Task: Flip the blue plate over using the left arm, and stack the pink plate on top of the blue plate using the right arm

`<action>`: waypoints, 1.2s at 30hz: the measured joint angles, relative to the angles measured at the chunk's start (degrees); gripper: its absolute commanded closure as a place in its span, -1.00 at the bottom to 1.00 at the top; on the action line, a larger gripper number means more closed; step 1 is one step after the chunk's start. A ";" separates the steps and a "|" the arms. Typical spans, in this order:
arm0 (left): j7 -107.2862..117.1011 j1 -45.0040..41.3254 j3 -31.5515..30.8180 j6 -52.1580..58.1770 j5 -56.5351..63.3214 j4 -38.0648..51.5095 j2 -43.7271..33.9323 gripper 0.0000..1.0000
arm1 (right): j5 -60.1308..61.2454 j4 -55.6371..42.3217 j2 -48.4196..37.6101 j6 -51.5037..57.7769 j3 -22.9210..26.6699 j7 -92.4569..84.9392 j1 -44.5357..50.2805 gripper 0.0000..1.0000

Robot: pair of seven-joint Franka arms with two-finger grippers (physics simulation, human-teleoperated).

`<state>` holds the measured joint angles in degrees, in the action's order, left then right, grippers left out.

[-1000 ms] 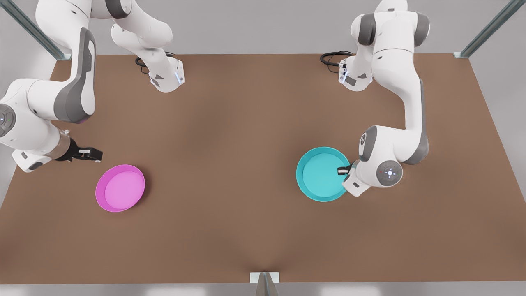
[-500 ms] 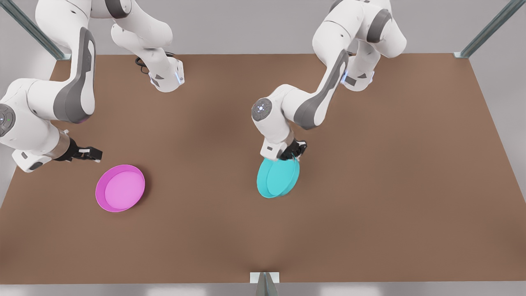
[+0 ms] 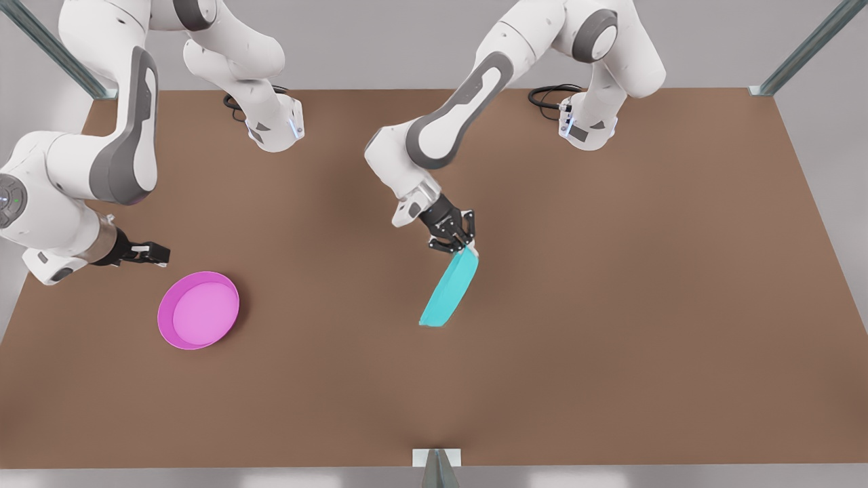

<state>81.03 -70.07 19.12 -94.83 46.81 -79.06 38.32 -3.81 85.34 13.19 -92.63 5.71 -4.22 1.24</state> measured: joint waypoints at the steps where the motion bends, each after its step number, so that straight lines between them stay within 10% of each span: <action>1: 0.08 -0.80 -0.01 0.86 2.26 -1.29 0.14 0.53 | -0.04 0.00 0.06 -0.01 0.00 0.00 -0.02 -1.00; 15: 3.13 -4.28 0.09 7.09 23.38 -0.83 8.37 0.52 | -0.06 -0.02 0.62 0.48 0.09 0.00 -0.02 -1.00; 36: -2.76 -3.97 -0.17 8.47 22.82 -0.75 14.60 0.52 | -0.15 -0.09 0.97 0.52 0.35 -1.76 -0.02 -1.00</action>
<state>78.27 -74.04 18.96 -86.36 69.64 -79.81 52.92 -3.96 85.26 14.15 -92.11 6.06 -5.98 1.23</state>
